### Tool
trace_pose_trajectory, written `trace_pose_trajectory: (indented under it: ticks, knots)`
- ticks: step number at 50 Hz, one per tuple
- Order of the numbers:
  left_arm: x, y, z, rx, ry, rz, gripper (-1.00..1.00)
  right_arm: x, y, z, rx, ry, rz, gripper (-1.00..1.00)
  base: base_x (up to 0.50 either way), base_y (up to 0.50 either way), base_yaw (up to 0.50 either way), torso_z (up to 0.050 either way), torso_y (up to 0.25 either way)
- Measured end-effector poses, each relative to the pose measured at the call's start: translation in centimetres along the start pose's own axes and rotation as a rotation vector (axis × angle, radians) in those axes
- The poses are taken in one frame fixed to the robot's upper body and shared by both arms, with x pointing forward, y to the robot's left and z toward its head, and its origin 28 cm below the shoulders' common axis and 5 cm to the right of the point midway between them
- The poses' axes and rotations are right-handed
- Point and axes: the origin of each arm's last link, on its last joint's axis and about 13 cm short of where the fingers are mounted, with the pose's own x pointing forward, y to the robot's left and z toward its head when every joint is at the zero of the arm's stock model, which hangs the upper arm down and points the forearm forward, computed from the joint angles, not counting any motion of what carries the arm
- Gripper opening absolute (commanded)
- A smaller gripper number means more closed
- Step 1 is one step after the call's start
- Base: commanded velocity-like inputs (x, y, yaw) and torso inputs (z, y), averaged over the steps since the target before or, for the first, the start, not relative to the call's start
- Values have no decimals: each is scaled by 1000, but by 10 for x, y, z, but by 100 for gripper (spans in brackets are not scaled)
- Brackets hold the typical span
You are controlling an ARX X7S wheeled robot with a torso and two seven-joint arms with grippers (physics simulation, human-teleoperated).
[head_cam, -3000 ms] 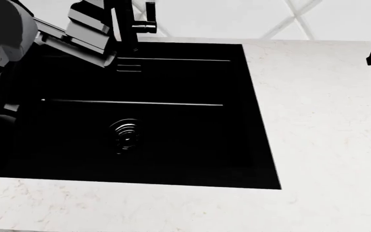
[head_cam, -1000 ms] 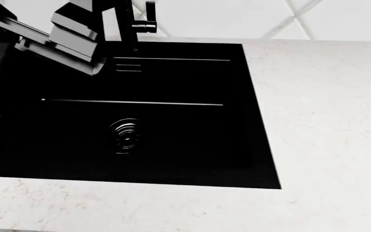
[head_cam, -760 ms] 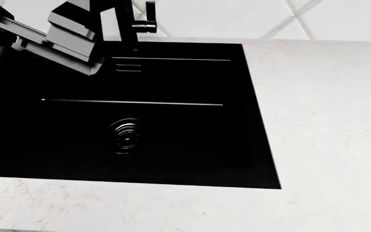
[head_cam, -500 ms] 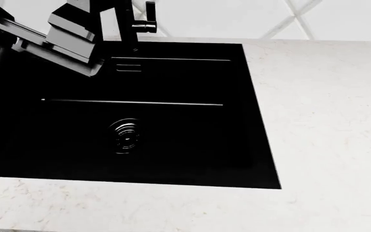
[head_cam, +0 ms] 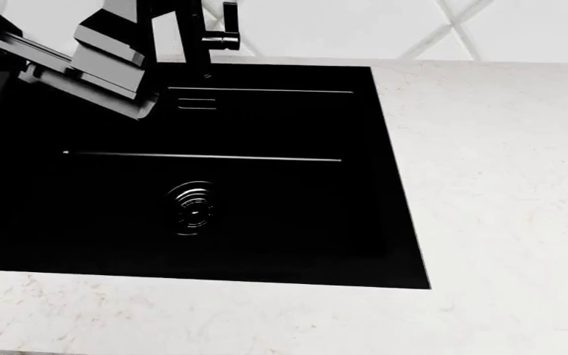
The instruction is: Pick the lemon, brussel sprout from the counter and place them in the cabinet. Then close the cabinet.
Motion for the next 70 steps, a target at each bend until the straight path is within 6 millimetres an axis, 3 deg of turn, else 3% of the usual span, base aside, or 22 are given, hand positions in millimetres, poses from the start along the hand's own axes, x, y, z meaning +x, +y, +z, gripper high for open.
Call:
trace_pose_trajectory:
  ticks: [12,34,56,70]
  knots:
    - [0,0,-2,1,3,4,100,13,15,10,138,5,84,100,0,0,0,1,4]
    - [0,0,-3,1,5,5,100,18,58,-4,308,128,289,100,0,1,1,1,1]
    - [-2,-1,-3,-14,2,-1,100,12,96,-10,74,161,524,100,0,4,4,0,0]
    - [-2,-1,-4,-22,-2,-2,100,11,107,-8,-166,98,563,100,0,2,3,0,0]
